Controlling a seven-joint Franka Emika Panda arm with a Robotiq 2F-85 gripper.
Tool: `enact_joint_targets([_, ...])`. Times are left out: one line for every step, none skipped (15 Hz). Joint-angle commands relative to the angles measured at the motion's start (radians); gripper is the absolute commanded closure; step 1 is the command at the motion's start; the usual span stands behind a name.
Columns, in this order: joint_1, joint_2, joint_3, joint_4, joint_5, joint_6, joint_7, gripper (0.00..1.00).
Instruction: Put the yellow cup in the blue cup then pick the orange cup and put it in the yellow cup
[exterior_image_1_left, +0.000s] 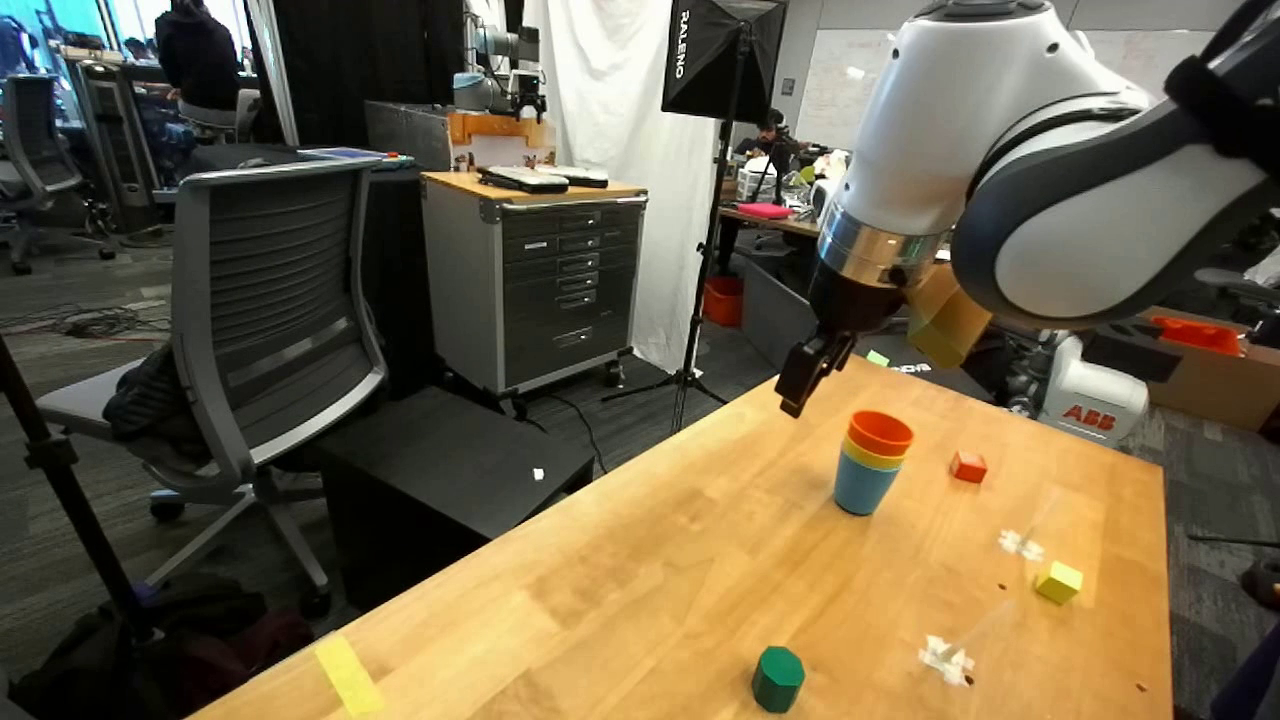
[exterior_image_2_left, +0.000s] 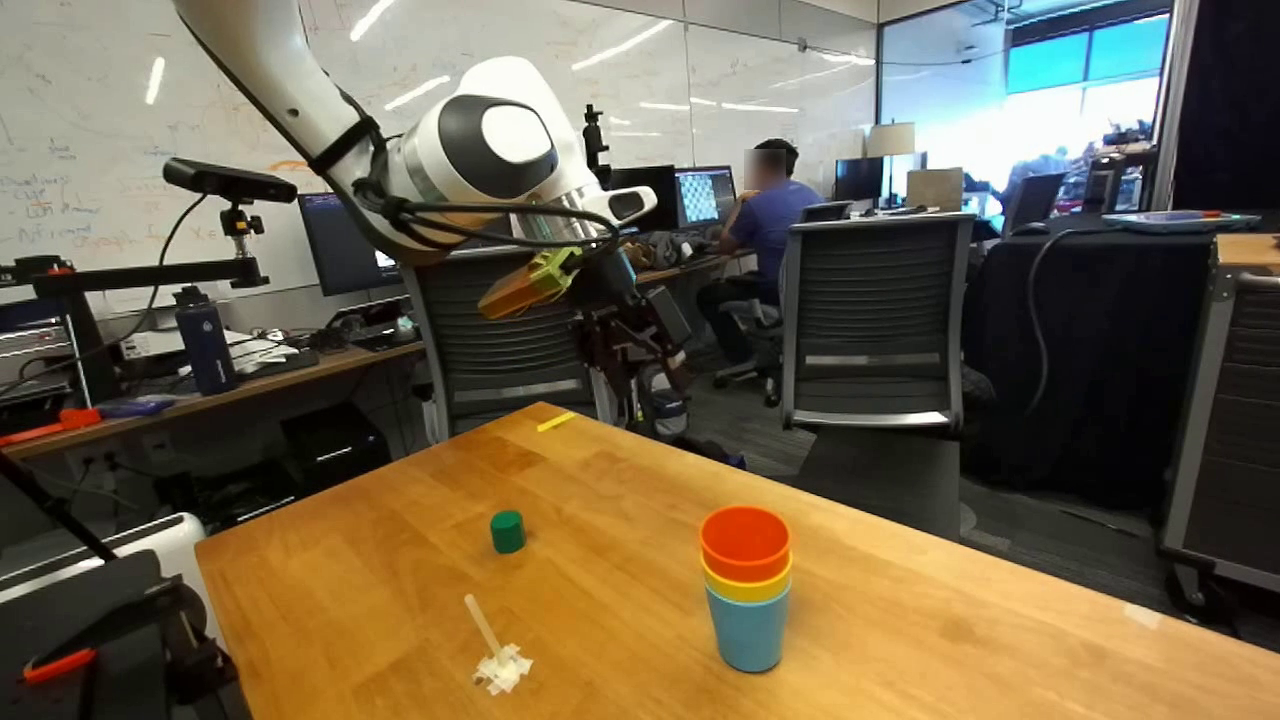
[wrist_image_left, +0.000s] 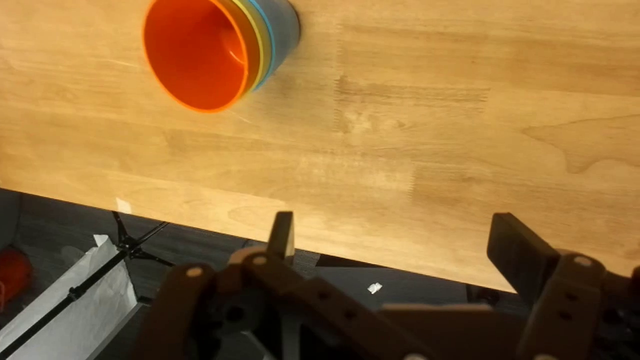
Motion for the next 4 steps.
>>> enact_joint_targets([-0.035,-0.004,0.032,0.003,-0.026,-0.007,0.016,0.0])
enact_joint_targets([-0.036,-0.004,0.03,0.003,-0.027,-0.008,0.016,0.0])
enact_joint_targets([-0.036,-0.004,0.029,0.003,-0.027,-0.008,0.016,0.0])
enact_joint_targets([-0.037,-0.004,0.029,0.003,-0.027,-0.008,0.016,0.0])
